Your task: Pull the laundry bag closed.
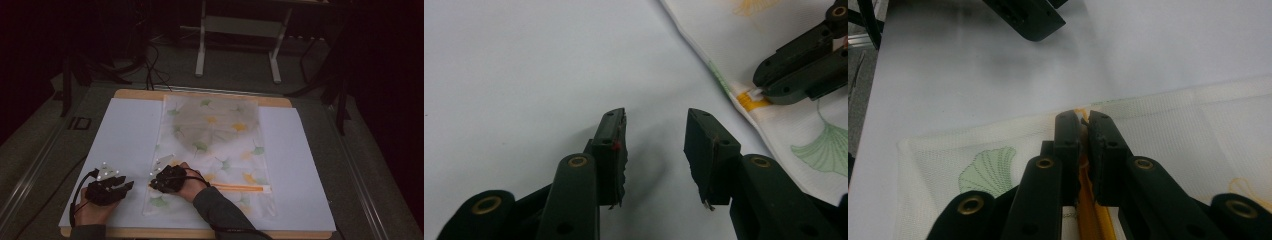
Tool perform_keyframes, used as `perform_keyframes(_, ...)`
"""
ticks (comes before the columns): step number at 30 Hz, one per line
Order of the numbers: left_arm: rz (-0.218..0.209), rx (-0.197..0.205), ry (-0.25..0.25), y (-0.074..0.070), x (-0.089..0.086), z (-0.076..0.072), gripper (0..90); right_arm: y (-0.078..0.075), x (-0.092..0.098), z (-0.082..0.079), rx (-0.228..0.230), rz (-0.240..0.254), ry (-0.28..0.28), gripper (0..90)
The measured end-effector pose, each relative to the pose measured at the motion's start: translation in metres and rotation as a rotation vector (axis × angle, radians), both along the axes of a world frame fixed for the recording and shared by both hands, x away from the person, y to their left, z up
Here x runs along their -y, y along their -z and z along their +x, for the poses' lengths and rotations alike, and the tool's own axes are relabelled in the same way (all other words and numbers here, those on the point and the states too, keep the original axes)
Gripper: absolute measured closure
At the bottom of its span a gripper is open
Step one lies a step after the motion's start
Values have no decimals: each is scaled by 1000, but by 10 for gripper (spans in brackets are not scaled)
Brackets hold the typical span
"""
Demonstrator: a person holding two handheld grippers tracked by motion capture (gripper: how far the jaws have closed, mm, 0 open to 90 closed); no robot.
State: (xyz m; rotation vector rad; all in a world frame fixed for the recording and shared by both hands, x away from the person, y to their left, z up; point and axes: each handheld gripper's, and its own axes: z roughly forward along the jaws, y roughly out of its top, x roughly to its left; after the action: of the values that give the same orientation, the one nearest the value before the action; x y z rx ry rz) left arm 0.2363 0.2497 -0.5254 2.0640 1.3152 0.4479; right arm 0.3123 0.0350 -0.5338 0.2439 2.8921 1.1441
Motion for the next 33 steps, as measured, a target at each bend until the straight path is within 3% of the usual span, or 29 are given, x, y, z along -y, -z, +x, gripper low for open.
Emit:
perform_keyframes(10, -51, -14, 38, -4, 6, -2, 589, -2, 2, -2, 8, -4, -10, 839)
perform_keyframes(18, -60, -44, 84, -4, 14, -2, 578, -4, 3, -3, 14, -2, -6, 840)
perform_keyframes(24, -105, -63, 115, -4, 18, 0, 573, -7, 4, -3, 23, -1, -13, 840)
perform_keyframes(33, -110, -90, 142, -2, 27, 1, 571, -8, 6, -4, 24, 5, -12, 842)
